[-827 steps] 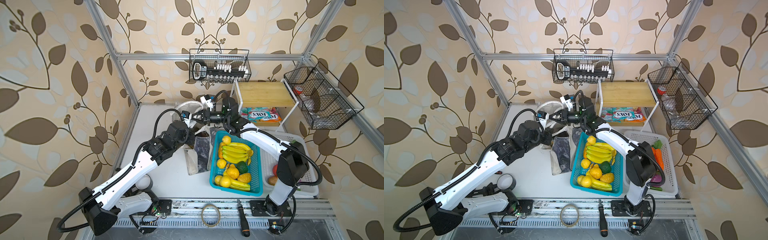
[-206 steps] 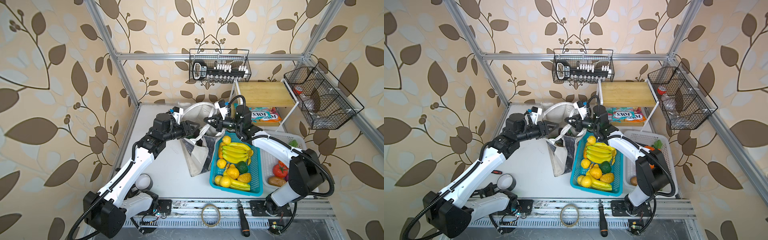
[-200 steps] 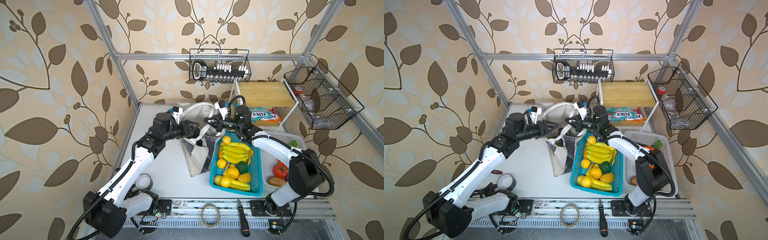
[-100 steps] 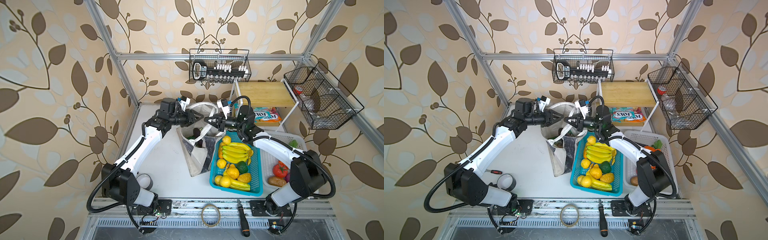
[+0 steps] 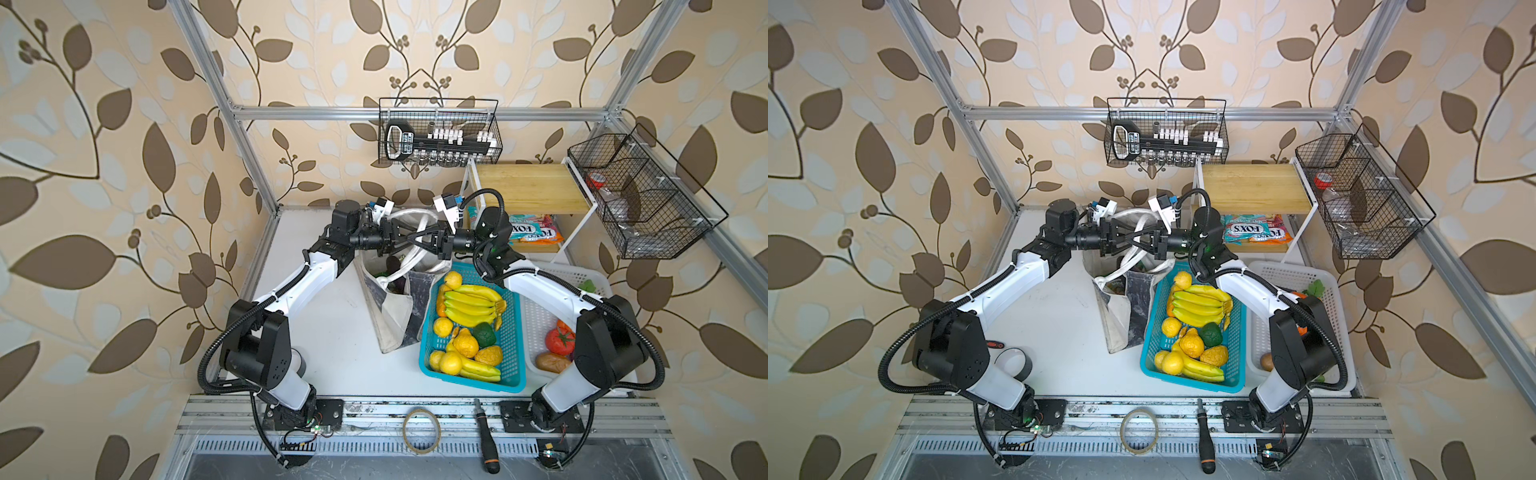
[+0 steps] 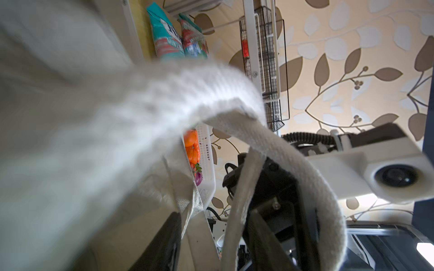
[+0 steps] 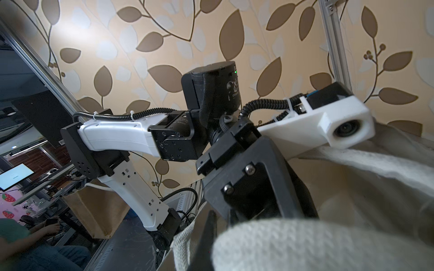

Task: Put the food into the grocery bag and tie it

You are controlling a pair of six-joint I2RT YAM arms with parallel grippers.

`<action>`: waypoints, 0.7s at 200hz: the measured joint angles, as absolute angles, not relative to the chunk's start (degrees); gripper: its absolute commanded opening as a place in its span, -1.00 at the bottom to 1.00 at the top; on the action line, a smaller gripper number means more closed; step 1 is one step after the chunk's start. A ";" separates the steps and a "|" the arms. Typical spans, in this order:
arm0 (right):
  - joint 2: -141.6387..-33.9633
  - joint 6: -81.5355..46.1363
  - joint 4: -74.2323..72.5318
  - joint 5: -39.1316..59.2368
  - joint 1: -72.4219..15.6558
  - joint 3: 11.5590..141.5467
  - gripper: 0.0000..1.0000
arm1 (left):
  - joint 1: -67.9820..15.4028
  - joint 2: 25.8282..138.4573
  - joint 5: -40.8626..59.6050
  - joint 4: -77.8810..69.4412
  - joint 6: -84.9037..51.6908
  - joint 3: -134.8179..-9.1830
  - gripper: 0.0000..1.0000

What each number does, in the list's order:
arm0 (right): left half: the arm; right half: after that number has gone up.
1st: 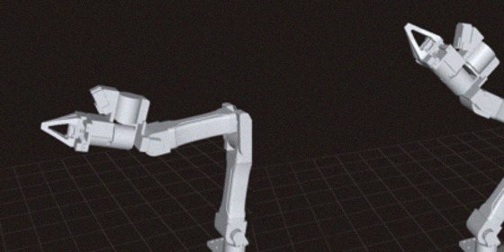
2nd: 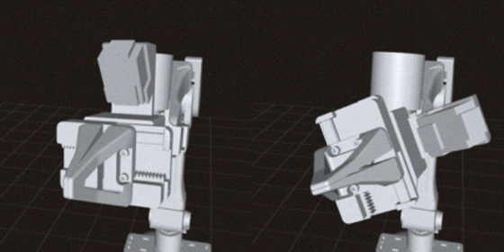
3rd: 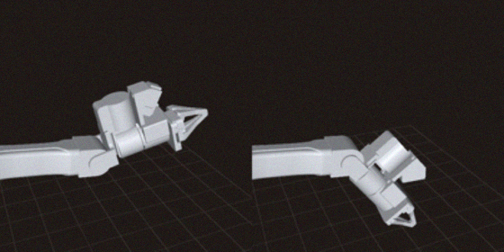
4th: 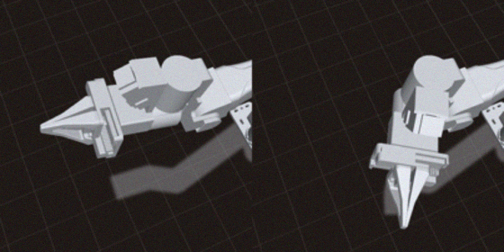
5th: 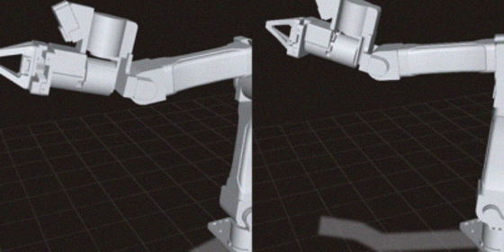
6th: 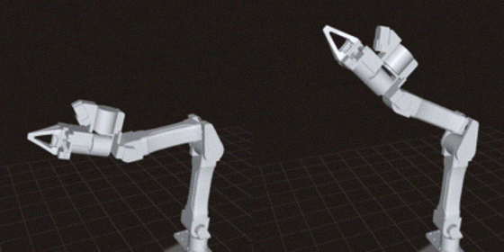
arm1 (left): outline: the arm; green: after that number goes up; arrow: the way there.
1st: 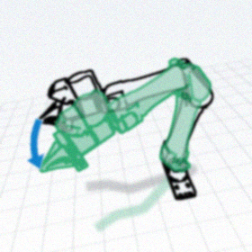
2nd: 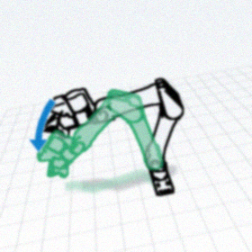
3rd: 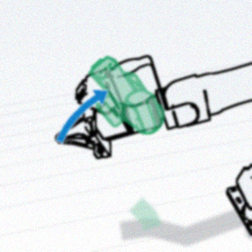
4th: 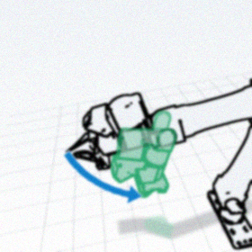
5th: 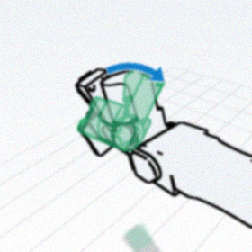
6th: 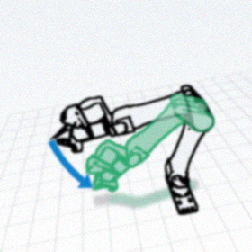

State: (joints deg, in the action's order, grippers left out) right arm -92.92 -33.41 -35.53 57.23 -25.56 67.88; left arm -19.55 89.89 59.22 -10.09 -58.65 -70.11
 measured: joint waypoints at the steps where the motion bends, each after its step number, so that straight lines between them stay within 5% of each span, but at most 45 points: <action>1: -92.92 -33.41 -35.51 57.23 -25.56 67.88 -1.00 | -19.62 89.89 59.53 -10.20 -58.74 -70.04 -0.13; 75: -95.77 -34.92 -35.70 57.84 -25.87 71.72 -1.00 | -20.95 93.01 63.46 -17.10 -66.67 -68.34 0.02; 115: -95.77 -34.92 -35.22 57.19 -25.76 71.75 -1.00 | -21.52 95.29 64.51 -32.93 -77.84 -64.97 -0.21; 140: -95.77 -34.70 -34.72 56.93 -25.69 71.75 -1.00 | -22.06 95.96 64.34 -37.01 -80.95 -64.53 -0.55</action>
State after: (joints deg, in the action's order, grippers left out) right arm -95.77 -34.70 -34.72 56.93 -25.69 71.75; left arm -22.06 95.96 64.34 -37.01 -80.95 -64.53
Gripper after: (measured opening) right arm 0.069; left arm 0.263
